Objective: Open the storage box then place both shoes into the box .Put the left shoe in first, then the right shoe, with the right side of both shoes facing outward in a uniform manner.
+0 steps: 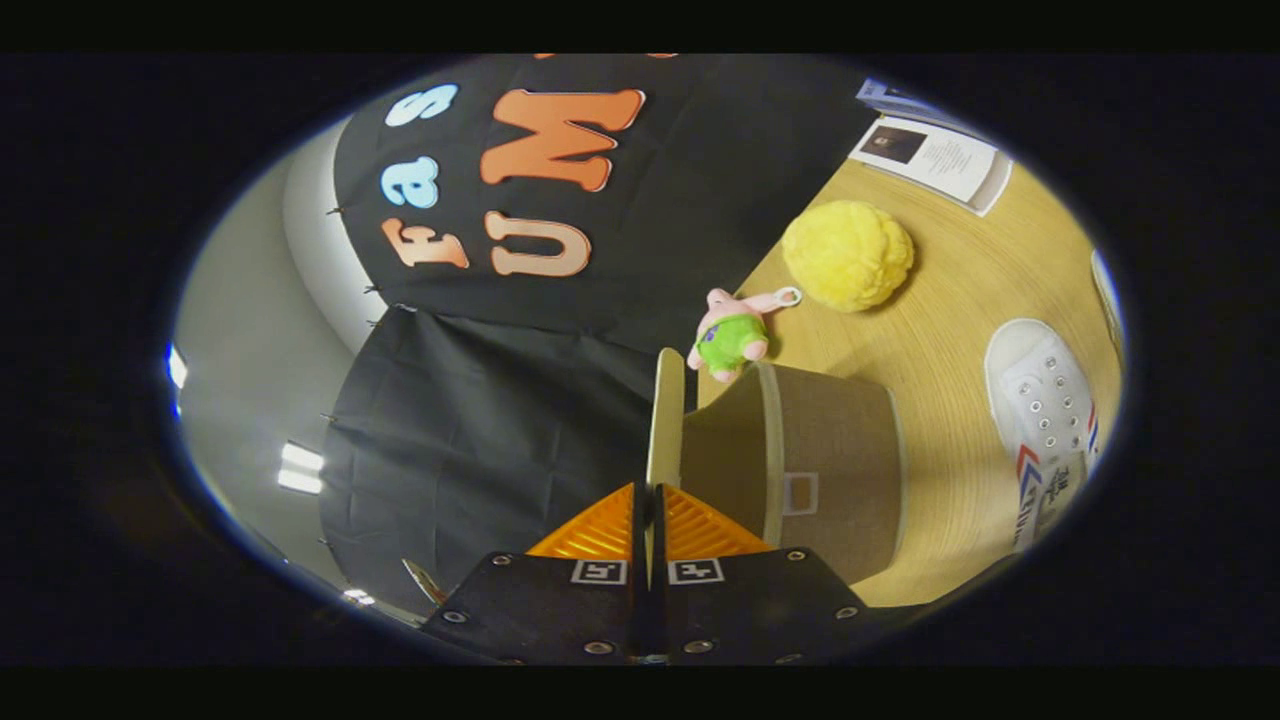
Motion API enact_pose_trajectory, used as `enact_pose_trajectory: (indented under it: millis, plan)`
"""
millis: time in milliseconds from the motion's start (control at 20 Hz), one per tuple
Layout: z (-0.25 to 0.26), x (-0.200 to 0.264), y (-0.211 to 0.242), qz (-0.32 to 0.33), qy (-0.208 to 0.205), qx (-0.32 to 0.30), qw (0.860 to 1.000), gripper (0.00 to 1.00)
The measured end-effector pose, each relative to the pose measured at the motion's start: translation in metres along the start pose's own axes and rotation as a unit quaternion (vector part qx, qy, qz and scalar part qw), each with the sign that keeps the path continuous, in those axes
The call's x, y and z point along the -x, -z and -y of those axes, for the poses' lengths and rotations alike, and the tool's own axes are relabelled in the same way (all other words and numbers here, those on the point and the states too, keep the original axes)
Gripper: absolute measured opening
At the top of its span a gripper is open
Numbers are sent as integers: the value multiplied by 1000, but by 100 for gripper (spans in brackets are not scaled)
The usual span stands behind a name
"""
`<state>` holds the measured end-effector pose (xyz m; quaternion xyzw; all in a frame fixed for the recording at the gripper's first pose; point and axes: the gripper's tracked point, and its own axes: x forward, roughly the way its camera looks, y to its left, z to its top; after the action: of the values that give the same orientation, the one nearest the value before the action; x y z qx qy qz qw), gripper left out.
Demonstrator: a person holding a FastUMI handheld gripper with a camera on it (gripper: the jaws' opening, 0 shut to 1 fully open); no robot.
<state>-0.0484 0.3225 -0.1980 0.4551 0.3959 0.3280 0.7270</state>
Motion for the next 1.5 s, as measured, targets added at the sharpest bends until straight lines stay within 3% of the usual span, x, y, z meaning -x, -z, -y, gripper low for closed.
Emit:
enact_pose_trajectory:
  millis: [200, 550, 850, 1050, 1250, 1350, 1500]
  plan:
    - [-47, -15, -3, 31, -26, -11, 999, 1]
    - [-108, -62, 35, 13, -39, 47, 998, 1]
    - [-124, -105, 75, -16, -33, 57, 998, 1]
    - [-120, -116, 99, -40, -13, 86, 995, 8]
    - [-115, -113, 101, -34, -3, 111, 993, 59]
    - [-105, -108, 96, -26, 16, 122, 992, 95]
    - [-96, -94, 84, -3, 34, 143, 989, 96]
